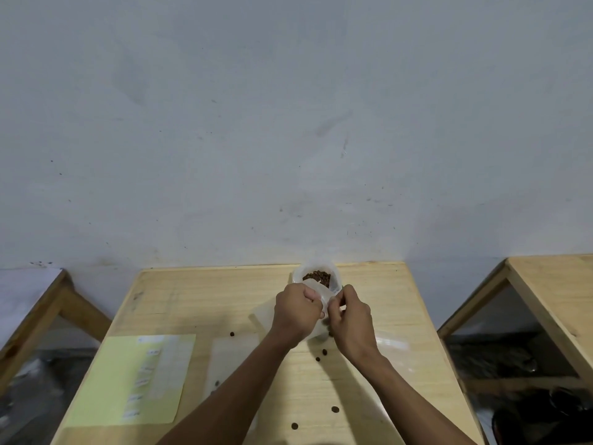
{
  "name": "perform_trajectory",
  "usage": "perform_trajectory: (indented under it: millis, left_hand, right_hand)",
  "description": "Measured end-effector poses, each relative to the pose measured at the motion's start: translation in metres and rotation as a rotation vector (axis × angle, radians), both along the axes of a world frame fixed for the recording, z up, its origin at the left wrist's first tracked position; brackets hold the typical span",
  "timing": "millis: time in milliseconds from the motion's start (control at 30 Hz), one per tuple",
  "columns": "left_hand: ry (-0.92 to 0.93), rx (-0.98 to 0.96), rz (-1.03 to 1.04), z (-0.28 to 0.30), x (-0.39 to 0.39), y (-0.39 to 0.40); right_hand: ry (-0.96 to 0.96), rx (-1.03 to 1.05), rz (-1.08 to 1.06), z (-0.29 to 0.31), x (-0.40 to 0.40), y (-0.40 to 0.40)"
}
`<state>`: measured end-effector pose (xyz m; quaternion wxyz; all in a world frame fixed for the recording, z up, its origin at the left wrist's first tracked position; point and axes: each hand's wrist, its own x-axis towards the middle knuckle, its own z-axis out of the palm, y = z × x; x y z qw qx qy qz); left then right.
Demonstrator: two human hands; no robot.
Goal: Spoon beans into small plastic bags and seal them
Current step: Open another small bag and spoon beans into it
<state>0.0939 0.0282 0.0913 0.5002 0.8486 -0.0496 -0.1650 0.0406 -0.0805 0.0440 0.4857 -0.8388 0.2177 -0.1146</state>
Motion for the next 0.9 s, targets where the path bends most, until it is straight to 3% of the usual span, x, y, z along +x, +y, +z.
perform_trajectory:
  millis: [233,333,467,667,900]
  left_hand:
    - [-0.034,-0.008,0.002,-0.009,-0.004,-0.001]
    - [-0.021,-0.013,0.014,-0.014,-0.009,0.004]
    - [-0.096,-0.038,0.100,-0.015,-0.003,0.006]
    - [-0.252,0.058,-0.033,-0.023,-0.005,0.010]
    - [-0.179,0.083,-0.162,-0.024,0.000,0.013]
  right_hand:
    - [0.001,-0.023,-0.191,0.007,0.011,-0.008]
    - [0.021,-0.052,-0.134,0.010,0.012,-0.019]
    - [-0.007,0.061,-0.079,0.013,0.009,-0.015]
    - [-0.043,0.119,-0.040,0.009,0.004,-0.010]
    - [-0.036,0.115,-0.098,0.015,0.011,-0.019]
